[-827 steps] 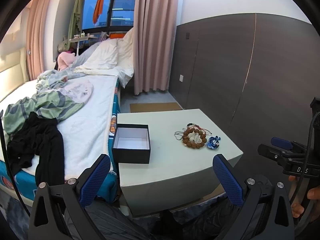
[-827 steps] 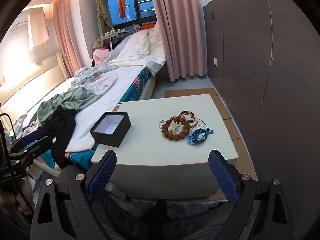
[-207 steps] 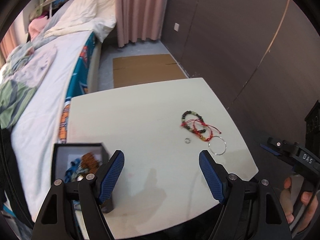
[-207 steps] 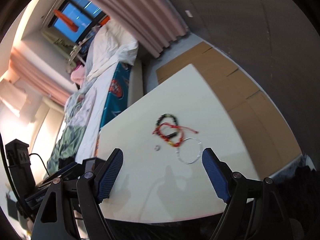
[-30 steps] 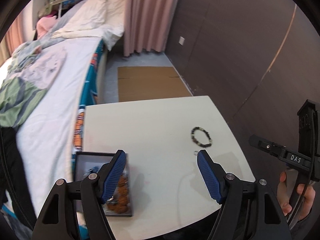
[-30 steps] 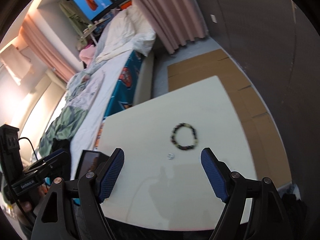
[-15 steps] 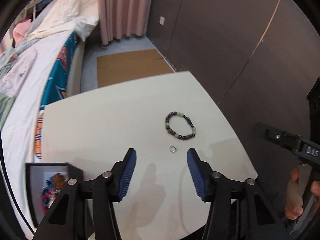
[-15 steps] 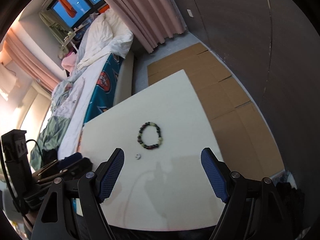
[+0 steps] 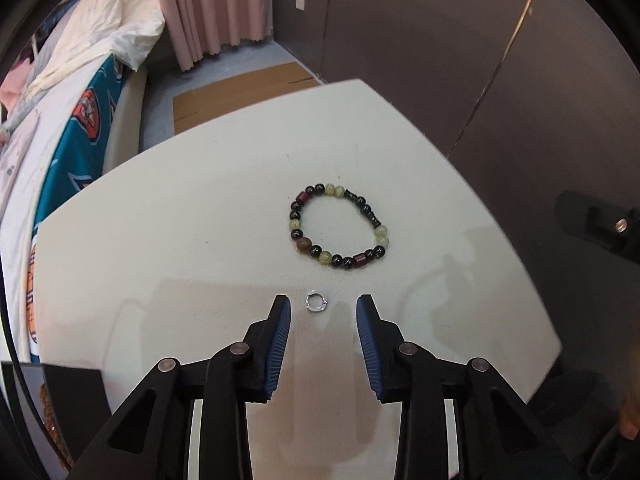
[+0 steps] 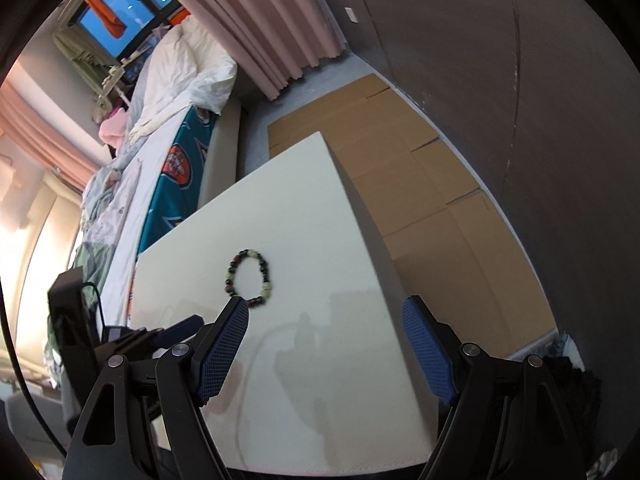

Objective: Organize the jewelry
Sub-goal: 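Grasp the small silver ring with the left gripper, then grasp the dark bead bracelet with the right gripper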

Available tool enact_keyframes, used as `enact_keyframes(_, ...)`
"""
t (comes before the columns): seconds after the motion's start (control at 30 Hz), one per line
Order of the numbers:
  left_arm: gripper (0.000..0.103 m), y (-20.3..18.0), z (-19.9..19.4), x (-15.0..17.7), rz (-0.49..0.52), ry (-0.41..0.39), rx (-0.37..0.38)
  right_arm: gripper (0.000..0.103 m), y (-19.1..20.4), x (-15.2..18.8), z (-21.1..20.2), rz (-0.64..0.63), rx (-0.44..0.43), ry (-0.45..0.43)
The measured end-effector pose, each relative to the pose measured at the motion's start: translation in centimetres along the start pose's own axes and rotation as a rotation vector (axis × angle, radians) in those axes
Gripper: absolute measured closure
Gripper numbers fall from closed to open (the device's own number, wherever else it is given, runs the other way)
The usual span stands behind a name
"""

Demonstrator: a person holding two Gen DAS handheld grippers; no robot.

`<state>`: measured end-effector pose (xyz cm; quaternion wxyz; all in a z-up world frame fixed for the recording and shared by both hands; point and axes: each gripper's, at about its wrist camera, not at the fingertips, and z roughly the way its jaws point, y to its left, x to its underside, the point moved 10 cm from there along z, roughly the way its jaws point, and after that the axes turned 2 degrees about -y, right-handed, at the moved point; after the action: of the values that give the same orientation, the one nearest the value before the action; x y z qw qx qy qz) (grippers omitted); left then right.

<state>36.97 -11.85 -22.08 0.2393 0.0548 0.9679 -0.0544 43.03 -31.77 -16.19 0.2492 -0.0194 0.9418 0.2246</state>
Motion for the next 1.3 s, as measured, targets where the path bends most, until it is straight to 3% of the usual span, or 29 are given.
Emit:
enact_keyframes(0.13, 0.068, 0.0, 1.3, 0.1, 0.029, 0.009, -0.047, 0.024, -0.3, -0.1, 0.2, 0.007, -0.001, 0.005)
enact_keyframes(0.23, 0.075, -0.1, 1.6, -0.2, 0.048, -0.005, -0.055, 0.024, -0.2, -0.1, 0.5, 0.006, 0.002, 0.008)
enact_keyframes(0.27, 0.090, 0.0, 1.6, -0.2, 0.045, -0.003, -0.053, 0.024, -0.2, -0.1, 0.6, 0.004, 0.001, 0.010)
enact_keyframes(0.37, 0.091, 0.4, 1.3, -0.2, 0.025, 0.013, -0.043, 0.024, 0.2, 0.1, 1.3, -0.011, 0.000, 0.028)
enact_keyframes(0.57, 0.091, 2.0, -1.1, -1.0, -0.020, -0.039, -0.041, 0.024, 2.2, 0.2, 2.7, -0.032, -0.068, 0.050)
enact_keyframes(0.63, 0.091, 2.5, -2.0, -1.2, -0.023, -0.055, -0.046, 0.028, 2.7, 0.1, 3.3, -0.049, -0.067, 0.046)
enact_keyframes(0.87, 0.091, 5.5, -4.9, -1.5, -0.065, -0.102, -0.075, 0.065, 4.6, 0.6, 6.5, -0.111, -0.025, 0.095)
enact_keyframes(0.93, 0.091, 6.4, -5.6, -1.4, -0.076, -0.110, -0.084, 0.066, 5.2, 0.6, 7.0, -0.136, -0.009, 0.095)
enact_keyframes(0.97, 0.099, 6.8, -6.0, -1.3, -0.080, -0.114, -0.088, 0.066, 5.5, 0.6, 7.3, -0.148, 0.001, 0.094)
enact_keyframes(1.0, 0.100, 7.3, -6.5, -1.2, -0.087, -0.115, -0.091, 0.066, 5.6, 0.6, 7.5, -0.156, 0.010, 0.095)
enact_keyframes(1.3, 0.100, 10.9, -10.2, -0.8, -0.145, -0.164, -0.121, 0.067, 6.9, 0.0, 10.6, -0.241, 0.103, 0.084)
